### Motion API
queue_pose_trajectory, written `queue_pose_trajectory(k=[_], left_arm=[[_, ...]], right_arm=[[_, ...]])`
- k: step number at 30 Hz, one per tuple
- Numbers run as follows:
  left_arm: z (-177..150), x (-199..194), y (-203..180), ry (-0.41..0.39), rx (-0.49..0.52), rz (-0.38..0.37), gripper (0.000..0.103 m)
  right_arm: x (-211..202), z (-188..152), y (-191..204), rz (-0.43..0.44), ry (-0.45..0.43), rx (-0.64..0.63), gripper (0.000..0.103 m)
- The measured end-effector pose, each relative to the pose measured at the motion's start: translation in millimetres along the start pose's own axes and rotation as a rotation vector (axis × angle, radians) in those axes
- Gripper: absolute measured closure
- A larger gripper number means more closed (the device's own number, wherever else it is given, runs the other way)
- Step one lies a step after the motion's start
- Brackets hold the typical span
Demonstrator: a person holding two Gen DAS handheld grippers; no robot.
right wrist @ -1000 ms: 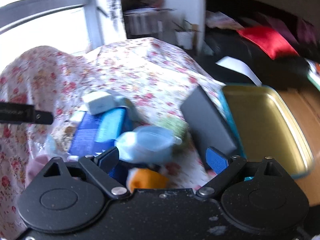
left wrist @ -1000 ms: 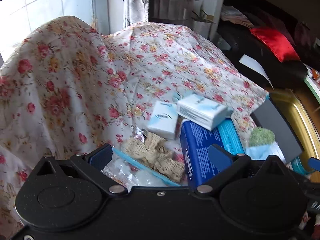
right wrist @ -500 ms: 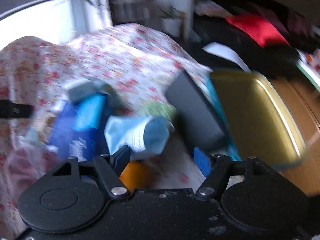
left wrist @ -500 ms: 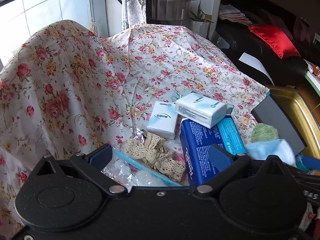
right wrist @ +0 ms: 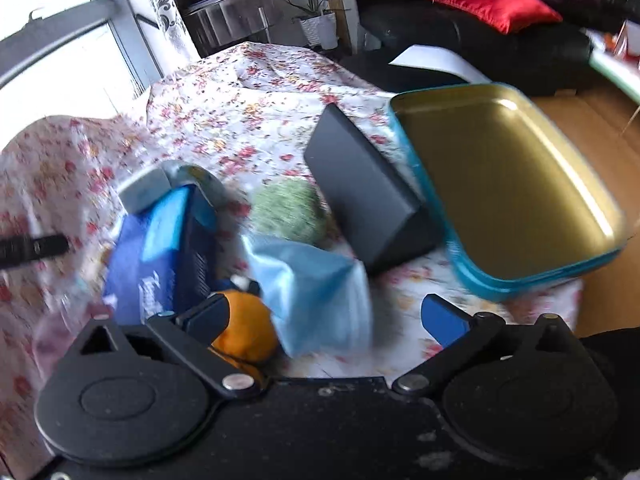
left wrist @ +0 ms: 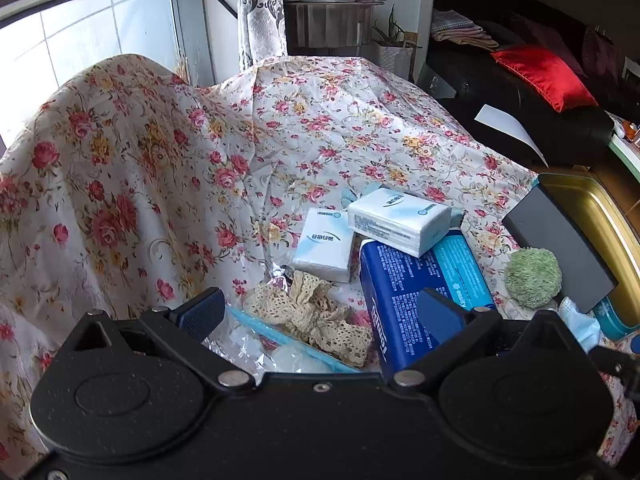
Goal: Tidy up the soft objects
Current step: 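Move the right tool to the blue face mask while the left tool sweeps over the bed items, then close the right gripper on the blue face mask and lift it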
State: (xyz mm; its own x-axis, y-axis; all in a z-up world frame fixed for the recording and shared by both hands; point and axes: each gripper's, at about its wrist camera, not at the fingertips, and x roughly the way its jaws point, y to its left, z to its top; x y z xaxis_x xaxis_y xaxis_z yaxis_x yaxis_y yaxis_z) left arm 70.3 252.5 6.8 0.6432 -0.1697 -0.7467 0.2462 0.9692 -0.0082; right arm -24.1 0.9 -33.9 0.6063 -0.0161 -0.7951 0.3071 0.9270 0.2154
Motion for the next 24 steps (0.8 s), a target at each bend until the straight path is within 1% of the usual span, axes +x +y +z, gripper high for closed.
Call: queue_pose_trajectory(k=[2, 5, 11, 12, 13, 14, 17, 19, 23, 24], left_arm=[[0.3, -0.6, -0.5, -0.008, 0.005, 0.003, 0.004], [0.2, -2.1, -1.5, -0.023, 0.015, 0.003, 0.004], [-0.3, -6.5, -5.2, -0.073, 0.049, 0.004, 0.004], [-0.4, -6.9, -5.7, -0.080, 0.053, 0.001, 0.004], [-0.9, -7.1, -6.3, -0.087, 0.058, -0.003, 0.004], [-1.6, -7.4, -7.0, -0.095, 0.065, -0.009, 0.004], [-4.1, -8.5, -9.0, -0.120, 0.082, -0.032, 0.004], [-6.8, -9.4, -10.3, -0.143, 0.094, -0.049, 0.004], [-17.1, -12.1, -11.5, -0.245, 0.129, -0.052, 0.004], [-20.2, -11.8, -13.0, -0.266, 0.143, -0.039, 0.004]], right_arm=[[11.2, 4.9, 3.1, 0.033, 0.021, 0.034, 0.000], [23.1, 10.7, 1.3, 0.058, 0.050, 0.102, 0.000], [43.6, 15.1, -18.3, 0.116, 0.112, 0.301, 0.001], [45.7, 15.3, -21.0, 0.116, 0.120, 0.325, 0.004], [48.6, 15.5, -23.9, 0.122, 0.130, 0.336, 0.017], [50.1, 15.4, -26.0, 0.132, 0.144, 0.336, 0.032], [51.4, 13.4, -29.6, 0.154, 0.169, 0.322, 0.051], [46.3, 11.6, -32.3, 0.168, 0.162, 0.305, 0.056], [32.3, 10.3, -39.8, 0.171, 0.139, 0.258, 0.056], [29.3, 10.8, -42.6, 0.172, 0.134, 0.249, 0.056]])
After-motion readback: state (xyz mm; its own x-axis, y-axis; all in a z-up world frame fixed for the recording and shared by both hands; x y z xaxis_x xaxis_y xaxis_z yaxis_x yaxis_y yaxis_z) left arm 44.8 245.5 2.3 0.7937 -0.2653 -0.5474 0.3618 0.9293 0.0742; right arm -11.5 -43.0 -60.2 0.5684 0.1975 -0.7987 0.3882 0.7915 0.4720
